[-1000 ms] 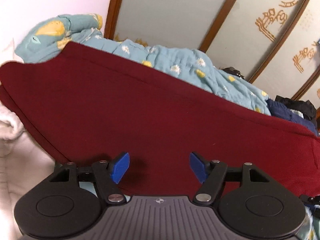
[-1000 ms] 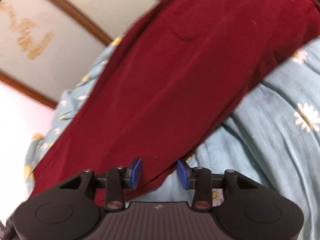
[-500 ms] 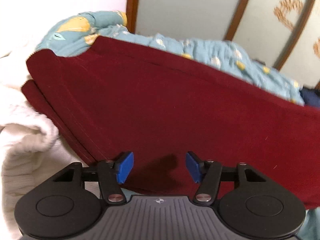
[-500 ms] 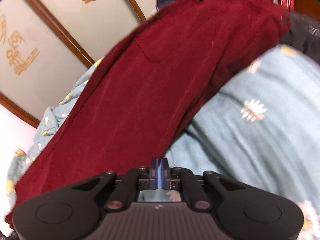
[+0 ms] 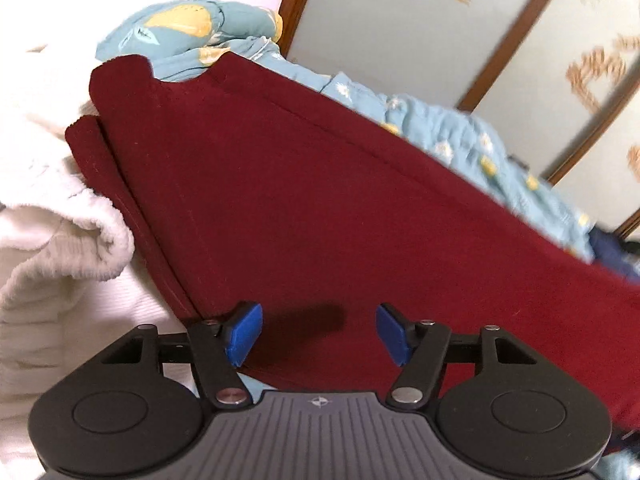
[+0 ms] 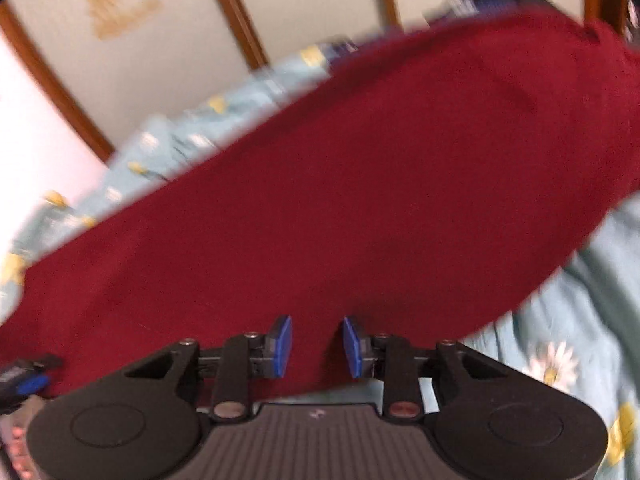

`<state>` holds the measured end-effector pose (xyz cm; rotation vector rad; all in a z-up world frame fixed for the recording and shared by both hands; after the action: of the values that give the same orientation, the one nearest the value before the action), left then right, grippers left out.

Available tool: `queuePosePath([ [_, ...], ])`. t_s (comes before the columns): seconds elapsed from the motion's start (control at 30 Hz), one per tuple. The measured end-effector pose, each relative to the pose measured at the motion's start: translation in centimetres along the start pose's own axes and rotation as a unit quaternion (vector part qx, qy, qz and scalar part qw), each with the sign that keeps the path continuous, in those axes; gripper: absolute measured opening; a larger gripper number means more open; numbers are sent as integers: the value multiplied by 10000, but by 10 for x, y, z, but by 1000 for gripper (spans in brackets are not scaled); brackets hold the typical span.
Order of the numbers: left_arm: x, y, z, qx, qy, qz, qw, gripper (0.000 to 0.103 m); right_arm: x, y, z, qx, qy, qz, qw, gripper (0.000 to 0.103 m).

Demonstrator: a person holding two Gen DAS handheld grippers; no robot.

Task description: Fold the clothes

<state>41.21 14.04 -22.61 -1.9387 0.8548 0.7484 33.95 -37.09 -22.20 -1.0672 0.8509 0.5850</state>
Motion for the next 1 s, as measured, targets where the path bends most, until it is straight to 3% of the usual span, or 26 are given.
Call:
queuePosePath([
  [0.07, -21, -5, -4, -123, 463, 115, 9988, 63, -7, -1, 1, -32, 92, -112, 9999, 29],
  [0.1, -35, -10, -3, -193, 614, 72, 9979, 64, -22, -6, 9, -147, 131, -417, 9989, 32],
  [0.17, -61, -28, 4, -325, 730, -104, 9967, 70, -43, -12, 27, -313, 20, -842, 9960, 58],
  [0.23, -79, -55, 17, -473, 548, -298, 9969, 71, -49, -15, 52, -475, -277, -1005, 9934, 65],
  [0.3, -87, -82, 26, -388, 287, -381, 9981, 71, -44, -12, 74, -510, -677, -1028, 9911, 65],
  [0.37, -84, -104, 28, -108, 27, -213, 9997, 69, -35, -3, 85, -361, -1190, -1001, 9872, 65],
  [0.43, -78, -115, 32, 75, -226, -41, 9997, 63, -16, 15, 95, -190, -1839, -658, 9806, 65],
  [0.5, -77, -125, 45, -65, -518, 25, 9986, 63, -2, 21, 103, -356, -1965, -472, 9787, 65],
  [0.67, -83, -132, 80, -528, -882, 149, 9946, 63, 16, 15, 129, -521, -2147, -475, 9741, 65],
  [0.83, -81, -117, 93, -1035, -607, 372, 9921, 63, 31, 17, 136, -328, -2434, -255, 9690, 65],
  [1.0, -72, -108, 84, -1503, -149, 367, 9878, 63, 13, 32, 127, -197, -2350, -309, 9713, 65],
])
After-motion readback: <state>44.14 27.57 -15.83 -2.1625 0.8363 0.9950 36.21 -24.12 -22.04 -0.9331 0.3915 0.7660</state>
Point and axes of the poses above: each gripper's, at about its wrist camera, not at the fingertips, and x roughly the way its jaws point, z to its left, y to its underside, the point moved 8 cm from there along x, roughly the way its jaws point, and after that the axes turned 6 degrees about -x, right-handed, at the moved point
